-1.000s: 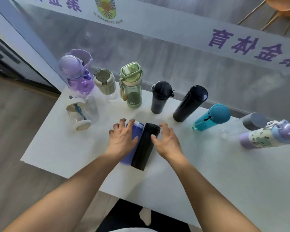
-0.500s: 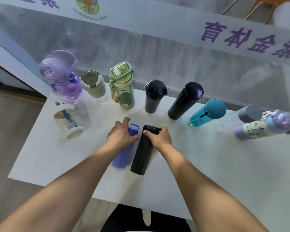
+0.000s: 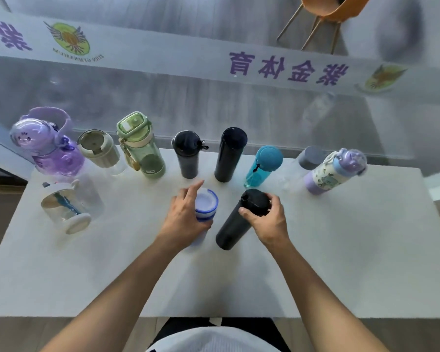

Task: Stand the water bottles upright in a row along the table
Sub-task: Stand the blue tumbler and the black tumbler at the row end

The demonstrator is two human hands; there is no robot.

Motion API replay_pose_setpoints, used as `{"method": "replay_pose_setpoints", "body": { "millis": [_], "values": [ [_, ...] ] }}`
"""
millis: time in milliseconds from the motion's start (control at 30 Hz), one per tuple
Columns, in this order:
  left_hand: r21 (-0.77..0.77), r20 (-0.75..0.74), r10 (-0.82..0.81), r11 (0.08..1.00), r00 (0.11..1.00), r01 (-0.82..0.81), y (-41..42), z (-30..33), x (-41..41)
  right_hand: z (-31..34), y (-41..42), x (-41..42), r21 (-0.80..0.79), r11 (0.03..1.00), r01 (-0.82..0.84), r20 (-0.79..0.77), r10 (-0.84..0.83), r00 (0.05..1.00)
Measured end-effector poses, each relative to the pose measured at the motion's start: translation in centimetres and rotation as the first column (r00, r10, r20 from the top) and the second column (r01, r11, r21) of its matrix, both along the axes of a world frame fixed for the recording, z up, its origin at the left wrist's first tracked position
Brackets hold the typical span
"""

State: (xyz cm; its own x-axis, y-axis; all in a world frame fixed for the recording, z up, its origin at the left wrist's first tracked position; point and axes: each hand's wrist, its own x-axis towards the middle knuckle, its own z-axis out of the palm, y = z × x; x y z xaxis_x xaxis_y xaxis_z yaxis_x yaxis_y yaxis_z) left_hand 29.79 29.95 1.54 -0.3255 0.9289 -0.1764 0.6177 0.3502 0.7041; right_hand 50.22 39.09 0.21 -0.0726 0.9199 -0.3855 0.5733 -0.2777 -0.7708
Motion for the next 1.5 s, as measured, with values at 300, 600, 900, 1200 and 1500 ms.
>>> {"method": "replay_pose_setpoints", "body": {
  "millis": [300, 600, 900, 1200, 1500],
  "values": [
    [0.058, 0.048, -0.126, 0.991, 0.991, 0.123, 2.8, 0.6, 8.5, 1.2, 1.5, 8.8, 0.264, 0.962, 0.076, 0.028, -0.086, 0.996],
    [0.065, 0.042, -0.110, 0.992, 0.993, 0.107, 8.0, 0.7, 19.2, 1.5, 7.4, 19.0, 0.303, 0.952, -0.036, 0.046, 0.023, 0.999],
    [0.112, -0.036, -0.101, 0.988, 0.994, 0.105, 12.3, 0.3, 28.9, 1.1, 13.6, 28.3, 0.354, 0.931, -0.089, 0.079, 0.065, 0.995],
    [0.058, -0.100, -0.157, 0.985, 0.983, 0.163, 15.8, 0.8, 33.3, 1.3, 20.7, 31.9, 0.376, 0.922, -0.092, 0.048, 0.080, 0.996],
    [0.025, -0.121, -0.115, 0.993, 0.986, 0.119, 15.5, 0.7, 34.0, 1.6, 23.4, 31.7, 0.352, 0.928, -0.127, 0.044, 0.119, 0.992]
  ]
}}
